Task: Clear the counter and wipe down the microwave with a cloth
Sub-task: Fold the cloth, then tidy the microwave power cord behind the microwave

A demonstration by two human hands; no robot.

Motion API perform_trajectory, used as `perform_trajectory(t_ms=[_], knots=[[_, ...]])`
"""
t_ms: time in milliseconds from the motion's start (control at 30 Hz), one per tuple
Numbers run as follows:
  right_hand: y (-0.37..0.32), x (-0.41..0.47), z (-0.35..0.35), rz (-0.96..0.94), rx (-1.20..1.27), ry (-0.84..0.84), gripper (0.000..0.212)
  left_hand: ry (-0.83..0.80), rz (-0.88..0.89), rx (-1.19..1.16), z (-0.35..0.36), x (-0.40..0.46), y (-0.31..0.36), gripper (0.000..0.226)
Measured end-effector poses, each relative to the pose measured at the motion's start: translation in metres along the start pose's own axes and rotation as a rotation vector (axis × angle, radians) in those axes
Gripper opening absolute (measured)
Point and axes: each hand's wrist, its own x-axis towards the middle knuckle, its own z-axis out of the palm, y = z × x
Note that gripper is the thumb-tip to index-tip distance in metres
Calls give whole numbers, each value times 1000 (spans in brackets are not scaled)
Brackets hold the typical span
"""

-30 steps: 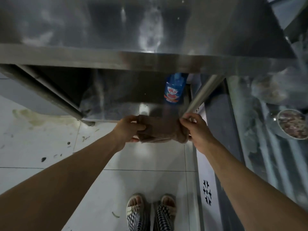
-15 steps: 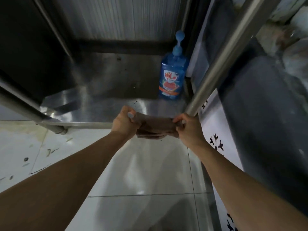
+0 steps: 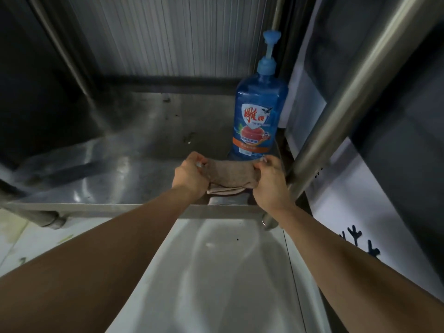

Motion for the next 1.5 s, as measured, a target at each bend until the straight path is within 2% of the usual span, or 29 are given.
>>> perform_trajectory(t_ms=[67,133,267,367,567,733,900,1100,1333,1500], knots=[[5,8,8,1,-31,-37,49,-7,-2,19,9,9,-4,26],[10,10,14,22,-77,-136,60,-82,12,109,17,15,-10,40],[15,6,20,69,-219,-323,73,-306,99,621,24,13,-18,70],[8,-1,12,44,-272,-357,75,-320,119,748,20,4,-16,78],[-20,-26,-28,24,-303,-408,83,-346,97,793,-20,-32,15,71],[-61,-54,-82,49,-290,-523,78,-408,97,804,-73,-73,52,68],[-109,-82,-154,34,-313,-564,69,-451,78,768,-128,-122,104,75],[-170,-113,-250,30,-323,-592,63,-480,78,760,-193,-175,179,73],[-229,-149,-355,18,-309,-614,64,-555,118,758,-257,-229,261,70],[-264,-155,-425,19,-333,-593,67,-551,143,739,-295,-257,319,68]])
